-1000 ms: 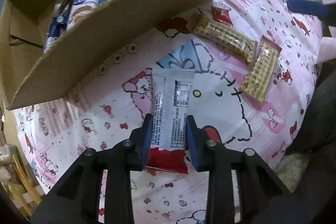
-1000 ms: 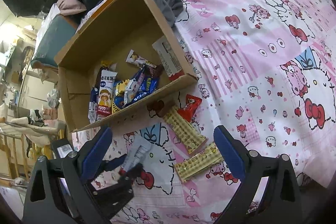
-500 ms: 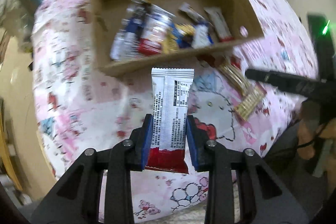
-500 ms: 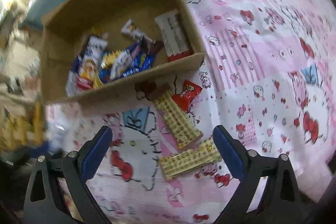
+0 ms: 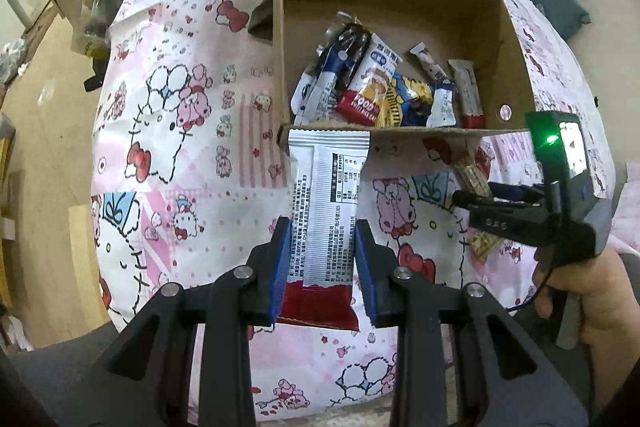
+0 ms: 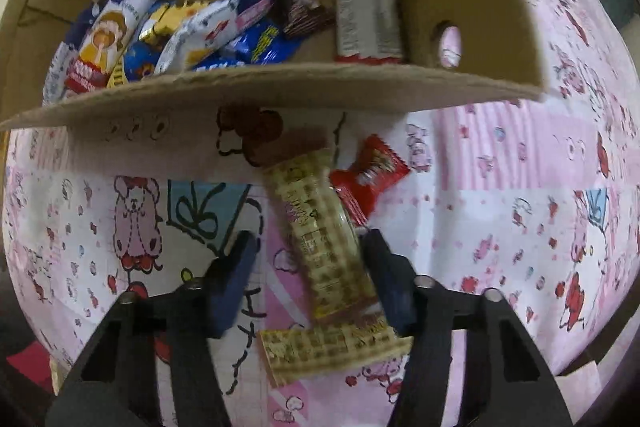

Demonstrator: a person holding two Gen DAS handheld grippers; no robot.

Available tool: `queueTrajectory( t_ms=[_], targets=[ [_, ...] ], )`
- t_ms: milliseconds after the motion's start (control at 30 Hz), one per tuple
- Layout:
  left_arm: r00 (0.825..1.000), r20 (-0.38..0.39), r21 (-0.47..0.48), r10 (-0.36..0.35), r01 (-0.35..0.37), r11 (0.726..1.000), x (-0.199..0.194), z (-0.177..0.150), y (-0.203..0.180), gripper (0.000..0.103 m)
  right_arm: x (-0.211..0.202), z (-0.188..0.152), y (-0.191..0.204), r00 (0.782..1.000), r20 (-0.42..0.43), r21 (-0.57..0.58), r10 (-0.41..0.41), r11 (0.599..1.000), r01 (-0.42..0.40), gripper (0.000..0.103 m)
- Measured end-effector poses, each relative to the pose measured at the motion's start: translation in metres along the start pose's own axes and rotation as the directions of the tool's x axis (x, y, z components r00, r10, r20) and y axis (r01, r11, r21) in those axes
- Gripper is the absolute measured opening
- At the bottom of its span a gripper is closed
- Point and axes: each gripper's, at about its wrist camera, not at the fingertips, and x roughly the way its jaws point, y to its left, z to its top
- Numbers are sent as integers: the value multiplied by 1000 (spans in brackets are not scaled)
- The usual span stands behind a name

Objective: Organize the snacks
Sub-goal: 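Grasp a wafer bar with the right gripper while the left holds its bar, then lower both bars into the box and open both grippers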

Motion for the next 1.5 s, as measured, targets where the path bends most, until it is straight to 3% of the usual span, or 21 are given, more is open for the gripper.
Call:
queueTrajectory(
  t_ms=[33,67,633,867,1233,1500],
  targets=[
    [1000,4,1,0,0,1000,0,1,-1,27,0,1,2,1000,8,-12,1,1000,-1,31],
    [1000,7,0,0,0,1000,0,2,-1,27,-1,0,5,1000,14,-26,2,1000,-2,28],
    [999,16,-12,28,-28,1000,4,6,-1,27,-37,-43,64,986,59,-168,154,976,-142,28],
    [998,33,-10,51,-51,999,-3,2,-1,27,-71,-66,67,970,95,-182,224,962,-204,28],
    [991,117,-50,68,-62,997,-27,-14,3,27,-129,-68,46,924,228,-191,308,944,-268,28],
    [978,199,-80,62,-47,996,-57,2,4,27,-158,-37,34,888,338,-173,310,948,-266,28]
  ],
)
